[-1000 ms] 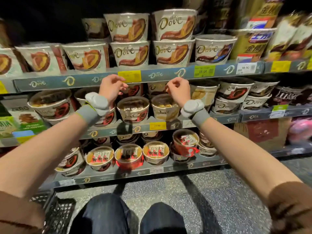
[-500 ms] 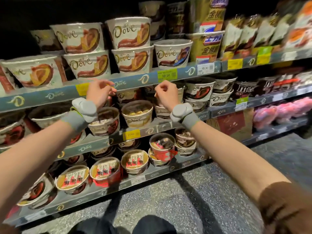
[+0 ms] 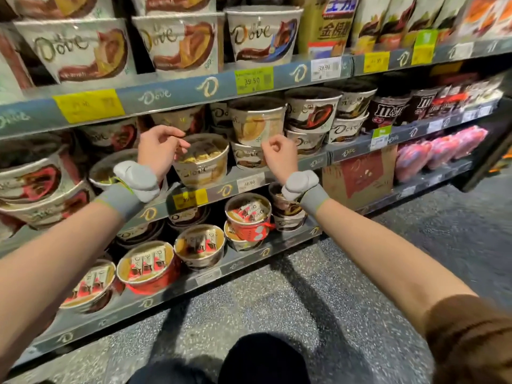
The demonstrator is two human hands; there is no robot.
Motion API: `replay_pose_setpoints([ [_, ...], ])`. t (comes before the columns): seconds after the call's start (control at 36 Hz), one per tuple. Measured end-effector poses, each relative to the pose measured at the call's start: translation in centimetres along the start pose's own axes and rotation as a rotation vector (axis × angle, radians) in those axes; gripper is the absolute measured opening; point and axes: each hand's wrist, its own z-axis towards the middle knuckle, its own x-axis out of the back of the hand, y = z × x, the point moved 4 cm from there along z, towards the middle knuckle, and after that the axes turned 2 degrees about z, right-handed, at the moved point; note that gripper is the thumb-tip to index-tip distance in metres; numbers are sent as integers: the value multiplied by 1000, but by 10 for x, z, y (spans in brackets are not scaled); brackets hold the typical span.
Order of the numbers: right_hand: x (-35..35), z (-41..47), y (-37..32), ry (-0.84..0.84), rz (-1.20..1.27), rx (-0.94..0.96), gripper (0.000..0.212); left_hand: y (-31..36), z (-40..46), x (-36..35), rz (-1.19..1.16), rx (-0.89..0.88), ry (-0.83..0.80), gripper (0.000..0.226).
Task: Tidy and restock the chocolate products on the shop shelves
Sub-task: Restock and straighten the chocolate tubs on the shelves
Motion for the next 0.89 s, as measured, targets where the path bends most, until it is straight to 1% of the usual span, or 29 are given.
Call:
replay_pose_setpoints([
  [0.06,1,-2,9,15,11,-22,32,-3,2,0,2,9,-10,29],
  [0.17,10,-9,27,25,16,-90,28,-8,0,-5,2,36,-16,29],
  [0.42,43,-20,54,62,0,-114,20,1,-12,-50,59,1,-94,29],
  [0.53,50,-21,62,55,-11,-126,18,-1,-12,-62,67,6,-94,25],
  [0.72,67,-26,74,61,-13,-131,13,-6,-7,-77,208,-57,-61,22],
  [0.81,72,-26,80,61,-11,-144,14,-7,1,-79,261,-67,-6,35],
  [0.89,78,-23,86,61,1,-168,13,8,1,-87,312,-74,22,52],
])
